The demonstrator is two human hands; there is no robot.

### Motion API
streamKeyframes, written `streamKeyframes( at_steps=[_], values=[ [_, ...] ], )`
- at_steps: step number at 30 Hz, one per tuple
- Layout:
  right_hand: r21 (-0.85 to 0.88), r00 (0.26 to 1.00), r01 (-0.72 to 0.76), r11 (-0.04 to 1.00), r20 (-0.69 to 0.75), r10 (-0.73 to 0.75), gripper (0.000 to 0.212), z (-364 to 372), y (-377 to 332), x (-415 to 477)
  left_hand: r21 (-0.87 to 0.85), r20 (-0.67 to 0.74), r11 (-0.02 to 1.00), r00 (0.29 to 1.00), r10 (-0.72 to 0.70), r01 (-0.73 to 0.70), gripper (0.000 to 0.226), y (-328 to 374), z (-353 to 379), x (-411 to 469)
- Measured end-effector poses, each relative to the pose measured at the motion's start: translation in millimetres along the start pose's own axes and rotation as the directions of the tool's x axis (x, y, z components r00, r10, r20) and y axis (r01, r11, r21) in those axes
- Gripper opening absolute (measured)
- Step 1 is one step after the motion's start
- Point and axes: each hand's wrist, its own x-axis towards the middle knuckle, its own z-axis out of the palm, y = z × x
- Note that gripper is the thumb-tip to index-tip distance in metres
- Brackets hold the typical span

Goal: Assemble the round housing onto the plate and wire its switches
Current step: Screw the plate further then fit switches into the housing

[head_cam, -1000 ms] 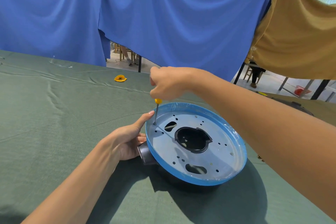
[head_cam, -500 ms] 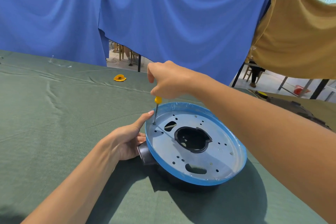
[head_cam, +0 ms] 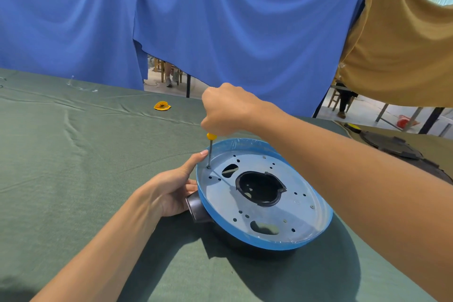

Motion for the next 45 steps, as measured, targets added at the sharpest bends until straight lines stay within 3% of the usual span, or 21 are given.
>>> streamKeyframes(
  at_steps=[3,5,7,10,13,16,19,21,24,26,28,32,36,38,43,45],
  values=[
    [-0.098,1.000,-0.031,0.995,0.000,0.031,0.033,-2.0,-2.3,0.8,-0.001,-0.004,1.000,1.000,0.005,-0.005,0.076,0.0,0.9,-1.2],
    [-0.139,0.995,0.014,0.990,0.098,0.000,0.038,-7.1,-2.3,-0.5,-0.008,-0.003,1.000,1.000,-0.001,0.001,0.079,-0.2,1.8,-1.3],
    [-0.094,0.985,0.076,0.993,0.160,-0.060,0.030,-9.6,-1.5,-0.8,-0.012,-0.001,1.000,1.000,-0.004,0.004,0.082,-0.2,1.5,-1.2],
    [-0.030,0.997,0.060,0.998,0.044,-0.059,0.013,-4.7,0.8,-1.8,-0.013,-0.009,1.000,1.000,-0.002,0.002,0.088,0.1,1.3,-1.1],
    [-0.082,1.000,-0.001,0.997,-0.009,0.000,0.035,6.0,1.9,-2.0,-0.016,-0.012,1.000,1.000,0.002,-0.002,0.088,0.1,1.9,-1.6],
    [-0.038,0.990,-0.019,0.999,0.137,0.024,0.045,0.5,1.4,-0.2,-0.006,-0.006,1.000,1.000,0.003,-0.003,0.084,0.1,1.5,-1.3],
    [0.051,0.959,0.032,0.998,0.280,-0.045,0.049,-6.4,1.0,3.2,-0.005,-0.013,1.000,1.000,0.004,-0.004,0.078,-0.3,0.2,-0.3],
    [0.078,0.971,0.076,0.994,0.221,-0.091,0.041,-5.9,2.0,3.2,-0.012,-0.015,1.000,1.000,0.002,-0.002,0.074,-0.6,-0.4,0.5],
    [0.044,0.994,0.106,0.993,0.017,-0.106,0.018,1.6,2.2,0.5,-0.005,-0.008,1.000,1.000,0.009,-0.009,0.078,-1.7,-1.1,1.8],
    [-0.057,0.994,0.099,0.993,-0.037,-0.102,0.026,6.7,0.3,-1.8,-0.002,-0.013,1.000,1.000,0.015,-0.015,0.080,-1.8,-1.5,2.2],
    [-0.108,0.997,0.081,0.991,0.003,-0.081,0.033,5.9,0.5,-2.7,0.001,-0.011,1.000,1.000,0.016,-0.016,0.079,-1.9,-1.0,1.7],
    [0.054,0.959,0.077,0.996,0.271,-0.088,0.035,-10.3,1.9,-2.0,0.009,-0.006,1.000,1.000,0.019,-0.018,0.077,-1.6,-0.8,0.4],
    [-0.010,0.989,0.124,0.992,0.078,-0.123,0.009,-4.6,3.2,-2.8,0.013,-0.004,1.000,1.000,0.016,-0.016,0.080,-1.4,-0.3,-0.5],
    [-0.100,0.997,0.082,0.992,0.018,-0.080,0.021,3.4,3.5,-3.9,0.017,-0.010,1.000,1.000,0.019,-0.018,0.077,-1.6,-0.2,-1.1],
    [0.025,0.961,0.056,0.998,0.270,-0.061,0.035,-5.7,5.7,-1.4,0.013,-0.013,1.000,1.000,0.016,-0.015,0.070,-1.7,-0.7,-1.1],
    [0.035,0.969,0.122,0.992,0.214,-0.126,0.028,-5.9,6.6,1.0,0.015,-0.011,1.000,1.000,0.011,-0.010,0.075,-1.6,-0.4,-1.5]
  ],
)
